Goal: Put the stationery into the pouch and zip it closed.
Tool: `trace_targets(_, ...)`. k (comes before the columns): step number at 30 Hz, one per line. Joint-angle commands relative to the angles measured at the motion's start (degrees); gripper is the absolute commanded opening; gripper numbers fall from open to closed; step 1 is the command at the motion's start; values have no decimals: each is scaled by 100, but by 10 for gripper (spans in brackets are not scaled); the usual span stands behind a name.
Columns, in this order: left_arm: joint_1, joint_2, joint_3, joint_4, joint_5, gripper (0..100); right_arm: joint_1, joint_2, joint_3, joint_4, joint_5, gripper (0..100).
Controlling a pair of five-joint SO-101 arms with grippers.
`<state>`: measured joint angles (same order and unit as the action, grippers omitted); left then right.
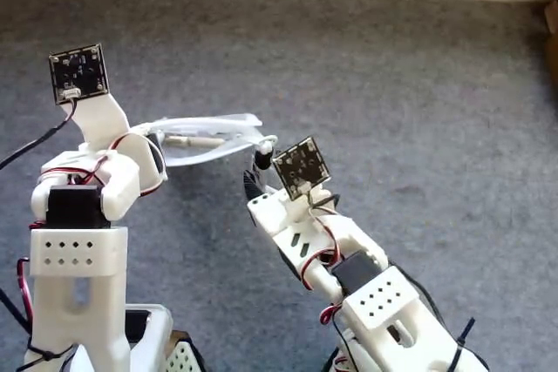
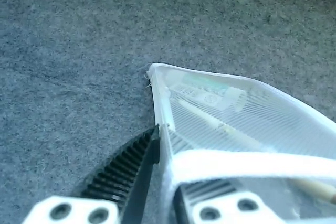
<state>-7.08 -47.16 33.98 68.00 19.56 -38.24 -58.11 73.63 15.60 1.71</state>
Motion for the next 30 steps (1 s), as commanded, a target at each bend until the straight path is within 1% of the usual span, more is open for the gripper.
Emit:
trace_targets(1, -110, -119, -40, -141, 0, 6, 101, -242, -365, -119, 79, 194)
trace_targets(6, -110, -119, -40, -158, 0, 6, 101, -743, -347, -101, 79, 192)
trace_targets(21, -110, -119, -40, -158, 0, 6, 101, -708, -347, -136, 79, 190)
trace_targets(23, -110, -119, -40, -149, 0, 6, 101, -708, -347, -136, 79, 171)
trace_targets(27, -110, -119, -40, -149, 0, 6, 101, -716, -356, -136, 79, 97)
trace_targets(30, -110, -119, -40, -141, 0, 6, 101, -716, -365, -136, 88, 93)
